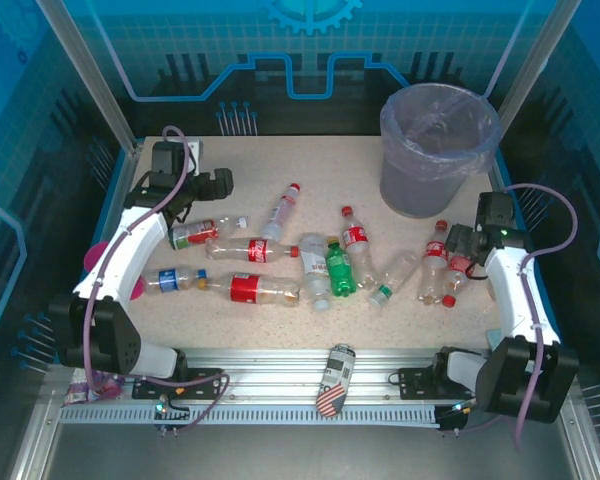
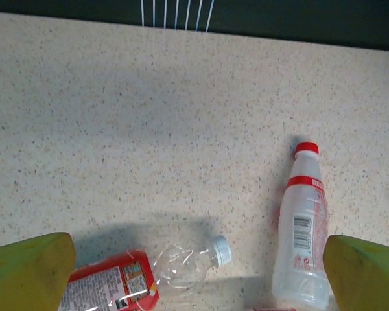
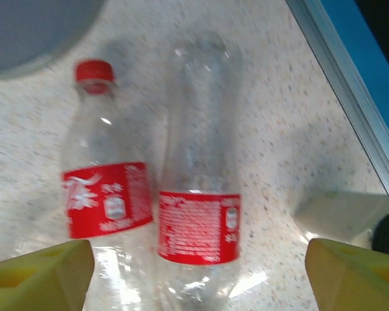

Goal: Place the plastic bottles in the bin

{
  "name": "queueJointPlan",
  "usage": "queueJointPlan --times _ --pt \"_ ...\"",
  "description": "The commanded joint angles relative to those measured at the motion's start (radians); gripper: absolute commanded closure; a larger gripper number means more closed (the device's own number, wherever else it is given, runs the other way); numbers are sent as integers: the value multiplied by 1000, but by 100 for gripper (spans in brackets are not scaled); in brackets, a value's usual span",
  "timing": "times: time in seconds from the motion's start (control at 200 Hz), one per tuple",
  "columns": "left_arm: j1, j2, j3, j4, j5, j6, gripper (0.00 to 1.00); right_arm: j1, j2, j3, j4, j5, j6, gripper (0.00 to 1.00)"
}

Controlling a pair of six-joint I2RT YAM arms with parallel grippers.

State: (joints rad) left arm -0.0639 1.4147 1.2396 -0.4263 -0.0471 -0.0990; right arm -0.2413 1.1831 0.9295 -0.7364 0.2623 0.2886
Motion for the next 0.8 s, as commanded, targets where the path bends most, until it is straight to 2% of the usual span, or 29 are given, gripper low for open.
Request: queueJointPlan --times 0.0,0.13,0.285,0.56,0.795 --pt "-6 -8 -9 -19 37 4 1 -50 40 -17 -14 -68 12 21" --pt "-7 -24 -24 -15 37 -12 1 -72 112 -17 29 -70 12 29" --pt "-7 -46 -55 5 42 -11 1 -98 184 -20 76 -89 1 34" --pt "-7 -65 -61 1 47 -1 1 -98 279 -35 150 -155 -8 29" --pt "-7 -65 -65 8 44 1 1 -98 371 -40 201 -166 -5 28"
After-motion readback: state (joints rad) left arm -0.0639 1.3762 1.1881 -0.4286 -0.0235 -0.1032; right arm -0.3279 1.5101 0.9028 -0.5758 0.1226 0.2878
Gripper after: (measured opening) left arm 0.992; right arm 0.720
